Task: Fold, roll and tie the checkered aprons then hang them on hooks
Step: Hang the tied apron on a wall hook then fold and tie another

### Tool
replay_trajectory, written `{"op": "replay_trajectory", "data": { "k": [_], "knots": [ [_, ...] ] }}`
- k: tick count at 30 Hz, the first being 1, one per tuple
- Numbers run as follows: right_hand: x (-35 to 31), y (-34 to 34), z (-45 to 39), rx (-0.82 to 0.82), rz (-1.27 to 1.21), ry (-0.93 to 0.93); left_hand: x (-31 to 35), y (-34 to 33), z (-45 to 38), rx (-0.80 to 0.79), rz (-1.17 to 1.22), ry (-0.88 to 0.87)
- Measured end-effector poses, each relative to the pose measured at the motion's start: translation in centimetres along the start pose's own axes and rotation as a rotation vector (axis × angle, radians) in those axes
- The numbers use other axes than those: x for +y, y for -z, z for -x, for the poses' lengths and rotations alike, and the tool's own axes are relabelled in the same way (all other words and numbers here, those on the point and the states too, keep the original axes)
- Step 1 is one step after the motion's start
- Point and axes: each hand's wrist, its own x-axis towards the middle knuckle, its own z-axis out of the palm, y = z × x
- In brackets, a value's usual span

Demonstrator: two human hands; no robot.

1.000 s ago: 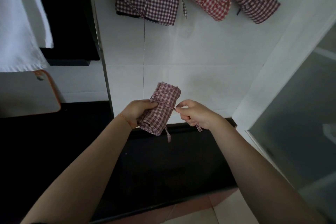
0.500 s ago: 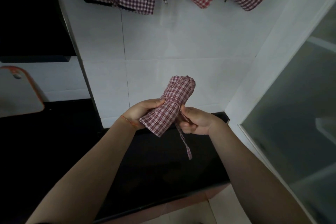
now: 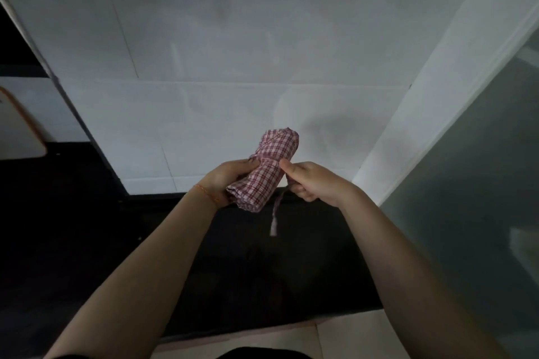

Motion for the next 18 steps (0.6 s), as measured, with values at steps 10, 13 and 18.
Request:
{"op": "replay_trajectory", "data": {
  "k": [10,13,18],
  "knots": [
    [4.9,2.6,-2.5,-0.075,0.222,-0.097,-4.6,-0.8,-3.1,0.273,-0.043,-0.043],
    [5.9,2.6,-3.1,-0.045,0.183,-0.058,-5.5,-0.3,-3.6,0.288,-0.033,-0.042],
    [6.8,0.9,-4.2,0.072,0.208,0.011,-6.7,1.4,-3.6,0.363,0.013,-0.074]
  ]
}}
